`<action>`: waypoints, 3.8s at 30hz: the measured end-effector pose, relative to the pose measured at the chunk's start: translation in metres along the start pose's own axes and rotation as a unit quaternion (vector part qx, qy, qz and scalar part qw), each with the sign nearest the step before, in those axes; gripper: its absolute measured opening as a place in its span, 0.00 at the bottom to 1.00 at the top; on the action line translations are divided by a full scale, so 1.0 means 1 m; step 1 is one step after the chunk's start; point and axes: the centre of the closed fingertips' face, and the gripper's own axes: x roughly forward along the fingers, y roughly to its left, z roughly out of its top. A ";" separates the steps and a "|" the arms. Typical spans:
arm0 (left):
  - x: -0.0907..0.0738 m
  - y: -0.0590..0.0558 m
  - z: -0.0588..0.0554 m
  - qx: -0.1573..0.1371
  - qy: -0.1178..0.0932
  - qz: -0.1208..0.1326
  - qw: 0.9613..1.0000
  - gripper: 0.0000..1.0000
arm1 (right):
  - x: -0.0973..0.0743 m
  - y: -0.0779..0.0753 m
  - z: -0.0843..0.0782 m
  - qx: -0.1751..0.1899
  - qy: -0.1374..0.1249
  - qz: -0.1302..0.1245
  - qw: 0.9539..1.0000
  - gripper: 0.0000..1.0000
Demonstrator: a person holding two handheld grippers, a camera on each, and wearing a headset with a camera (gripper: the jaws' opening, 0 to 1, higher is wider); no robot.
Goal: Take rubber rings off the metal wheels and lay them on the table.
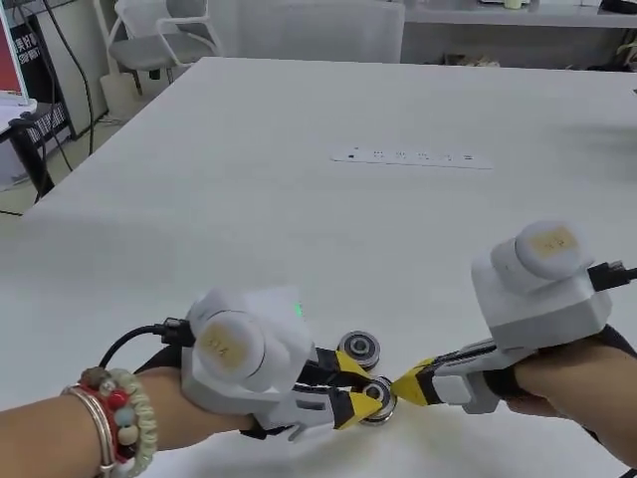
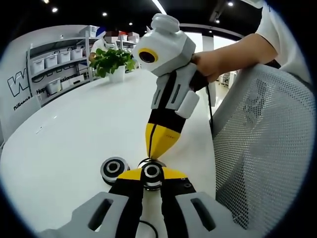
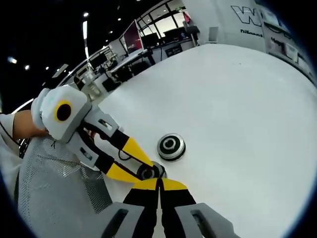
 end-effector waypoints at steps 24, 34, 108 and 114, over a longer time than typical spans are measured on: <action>0.000 0.000 0.000 0.001 0.001 -0.001 1.000 0.08 | -0.001 0.016 0.013 0.002 -0.021 0.027 0.999 0.00; 0.000 -0.001 0.000 -0.006 0.000 0.000 1.000 0.08 | 0.000 0.008 -0.002 0.029 -0.002 0.015 0.999 0.00; -0.165 0.017 0.000 -0.045 -0.002 0.112 0.993 0.83 | -0.026 0.008 0.030 0.073 -0.079 0.027 0.994 0.00; -0.164 0.019 -0.010 -0.072 -0.008 0.122 0.990 0.81 | -0.034 0.006 0.036 0.074 -0.097 0.019 0.992 0.00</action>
